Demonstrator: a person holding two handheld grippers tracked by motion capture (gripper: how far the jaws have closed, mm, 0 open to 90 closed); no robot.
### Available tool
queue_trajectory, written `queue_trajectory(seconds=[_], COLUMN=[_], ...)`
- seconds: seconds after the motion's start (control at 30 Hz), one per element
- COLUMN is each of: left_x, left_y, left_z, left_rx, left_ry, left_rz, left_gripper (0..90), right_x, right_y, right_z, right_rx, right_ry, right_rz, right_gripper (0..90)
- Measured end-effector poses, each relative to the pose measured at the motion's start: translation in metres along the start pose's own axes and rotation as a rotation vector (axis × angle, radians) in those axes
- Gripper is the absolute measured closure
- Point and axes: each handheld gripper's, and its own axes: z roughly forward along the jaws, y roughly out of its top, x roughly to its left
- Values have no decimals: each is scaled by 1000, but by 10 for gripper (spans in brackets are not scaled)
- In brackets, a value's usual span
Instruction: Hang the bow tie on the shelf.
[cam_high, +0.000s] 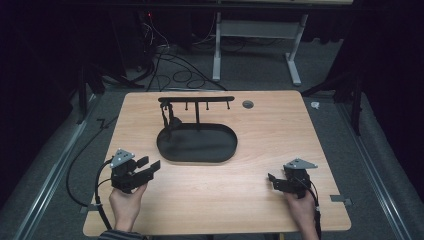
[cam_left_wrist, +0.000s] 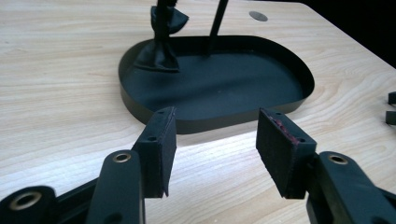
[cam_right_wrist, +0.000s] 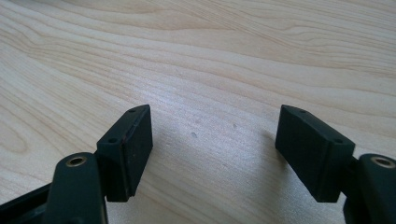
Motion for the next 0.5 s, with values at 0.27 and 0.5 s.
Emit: queue_trajectory(seconds=[0.27,0.5], left_x=[-4,-8], left_y=[-6,-8], left_z=[7,12], left_rx=[12,17], left_ry=[-15,-15], left_rz=[-6,0], left_gripper=[482,481], right_x=[0,0], right_y=[0,0], right_z=[0,0], right_rx=[0,0], right_ry=[0,0], right_rz=[0,0], right_gripper=[287,287])
